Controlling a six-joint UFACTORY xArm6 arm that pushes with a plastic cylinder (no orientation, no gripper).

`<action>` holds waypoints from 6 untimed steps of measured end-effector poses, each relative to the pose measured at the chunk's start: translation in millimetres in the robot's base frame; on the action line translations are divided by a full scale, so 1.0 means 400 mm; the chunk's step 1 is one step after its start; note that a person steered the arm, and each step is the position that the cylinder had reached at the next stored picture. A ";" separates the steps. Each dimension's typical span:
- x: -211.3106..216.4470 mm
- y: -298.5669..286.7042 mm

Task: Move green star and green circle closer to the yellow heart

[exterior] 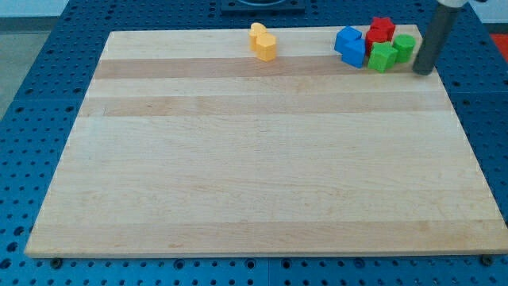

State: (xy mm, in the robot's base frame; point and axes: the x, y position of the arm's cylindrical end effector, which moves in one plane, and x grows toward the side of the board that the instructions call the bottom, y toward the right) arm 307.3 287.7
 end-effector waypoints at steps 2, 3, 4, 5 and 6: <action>-0.155 0.138; -0.246 0.105; -0.252 0.050; -0.227 0.043; -0.188 0.041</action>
State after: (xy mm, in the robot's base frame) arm 232.0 304.2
